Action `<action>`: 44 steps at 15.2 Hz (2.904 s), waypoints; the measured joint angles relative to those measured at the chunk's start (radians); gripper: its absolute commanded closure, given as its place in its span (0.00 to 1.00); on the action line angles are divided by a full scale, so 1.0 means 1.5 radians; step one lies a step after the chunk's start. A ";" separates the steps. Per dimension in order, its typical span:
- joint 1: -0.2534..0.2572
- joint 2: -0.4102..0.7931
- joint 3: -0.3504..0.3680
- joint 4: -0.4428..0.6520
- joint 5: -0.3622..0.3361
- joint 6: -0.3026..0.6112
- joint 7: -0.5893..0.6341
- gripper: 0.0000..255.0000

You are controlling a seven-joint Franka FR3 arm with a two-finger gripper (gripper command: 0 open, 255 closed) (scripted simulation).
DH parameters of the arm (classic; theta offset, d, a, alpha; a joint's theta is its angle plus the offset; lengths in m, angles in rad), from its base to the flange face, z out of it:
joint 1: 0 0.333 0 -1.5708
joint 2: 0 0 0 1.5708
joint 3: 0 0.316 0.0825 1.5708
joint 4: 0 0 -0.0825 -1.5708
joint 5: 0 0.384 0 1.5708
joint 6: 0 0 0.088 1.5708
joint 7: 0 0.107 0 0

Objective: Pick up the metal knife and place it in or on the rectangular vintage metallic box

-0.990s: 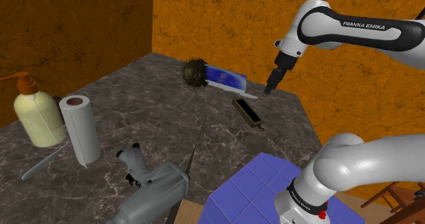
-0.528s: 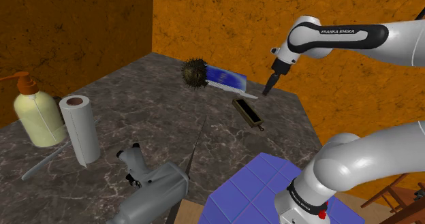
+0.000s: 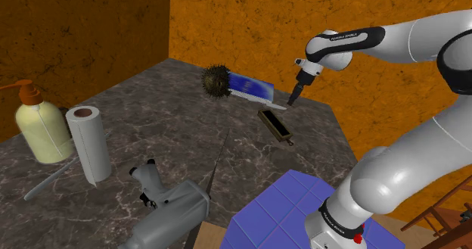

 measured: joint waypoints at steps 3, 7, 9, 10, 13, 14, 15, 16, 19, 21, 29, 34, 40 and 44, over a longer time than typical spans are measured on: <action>0.015 0.091 -0.036 0.057 0.065 0.018 -0.094 0.00; 0.005 0.220 -0.061 0.145 0.170 0.016 -0.229 0.00; -0.013 0.283 -0.059 0.190 0.221 0.012 -0.289 0.00; -0.024 0.317 -0.054 0.220 0.247 0.004 -0.315 0.00; -0.056 0.390 -0.038 0.282 0.298 -0.008 -0.370 0.00; -0.060 0.399 -0.035 0.285 0.305 -0.005 -0.377 0.00; -0.061 0.406 -0.032 0.286 0.311 0.000 -0.382 0.00; -0.062 0.410 -0.030 0.283 0.315 0.005 -0.386 0.00; -0.064 0.425 -0.023 0.276 0.329 0.024 -0.395 0.00; -0.063 0.430 -0.020 0.273 0.334 0.031 -0.397 0.00; -0.064 0.432 -0.019 0.274 0.337 0.035 -0.399 1.00; -0.064 0.432 -0.019 0.274 0.336 0.034 -0.399 1.00; -0.061 0.421 -0.023 0.277 0.326 0.022 -0.390 1.00; -0.056 0.403 -0.031 0.289 0.309 -0.002 -0.374 1.00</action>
